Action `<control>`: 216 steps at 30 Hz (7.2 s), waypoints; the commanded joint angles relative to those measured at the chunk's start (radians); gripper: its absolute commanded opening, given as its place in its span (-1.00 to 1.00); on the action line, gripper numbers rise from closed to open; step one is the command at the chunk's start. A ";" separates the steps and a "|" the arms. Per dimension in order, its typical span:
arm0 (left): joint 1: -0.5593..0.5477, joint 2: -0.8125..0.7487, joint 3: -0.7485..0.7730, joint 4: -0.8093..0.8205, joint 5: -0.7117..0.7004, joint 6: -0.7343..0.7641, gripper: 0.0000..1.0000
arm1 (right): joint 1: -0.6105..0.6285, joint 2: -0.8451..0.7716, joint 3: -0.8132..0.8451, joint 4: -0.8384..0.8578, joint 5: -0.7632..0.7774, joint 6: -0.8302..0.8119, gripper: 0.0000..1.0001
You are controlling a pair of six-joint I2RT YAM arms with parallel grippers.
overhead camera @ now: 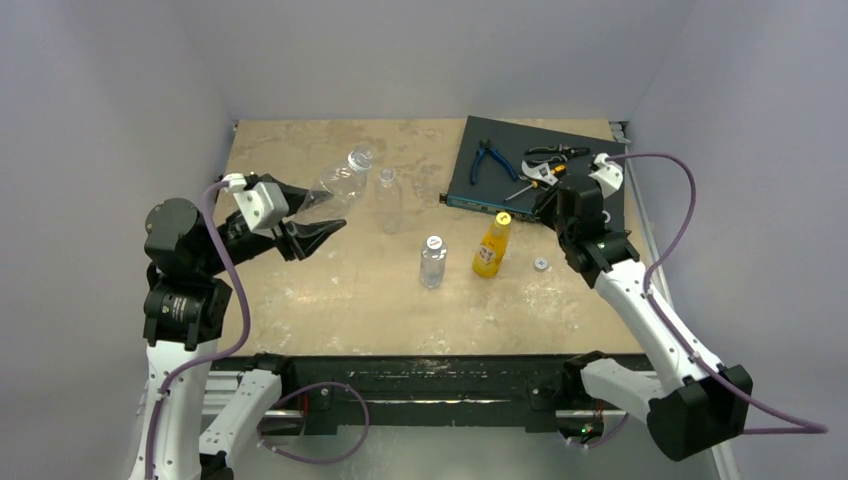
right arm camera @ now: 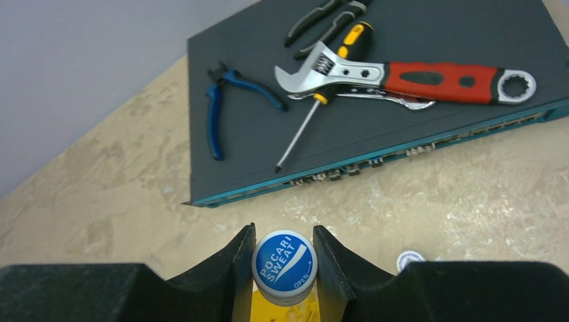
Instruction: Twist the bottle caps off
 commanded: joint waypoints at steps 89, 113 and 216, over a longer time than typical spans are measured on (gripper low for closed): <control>0.004 0.025 -0.128 0.229 0.199 -0.272 -1.00 | 0.620 0.378 0.658 0.550 -0.594 -0.327 -0.37; 0.004 0.216 0.166 -0.370 -0.381 -0.045 1.00 | 0.555 0.402 0.710 0.302 -0.076 -0.785 -0.67; 0.004 0.312 0.243 -0.400 -0.405 -0.008 1.00 | 0.617 0.270 0.140 0.168 0.062 -0.299 0.80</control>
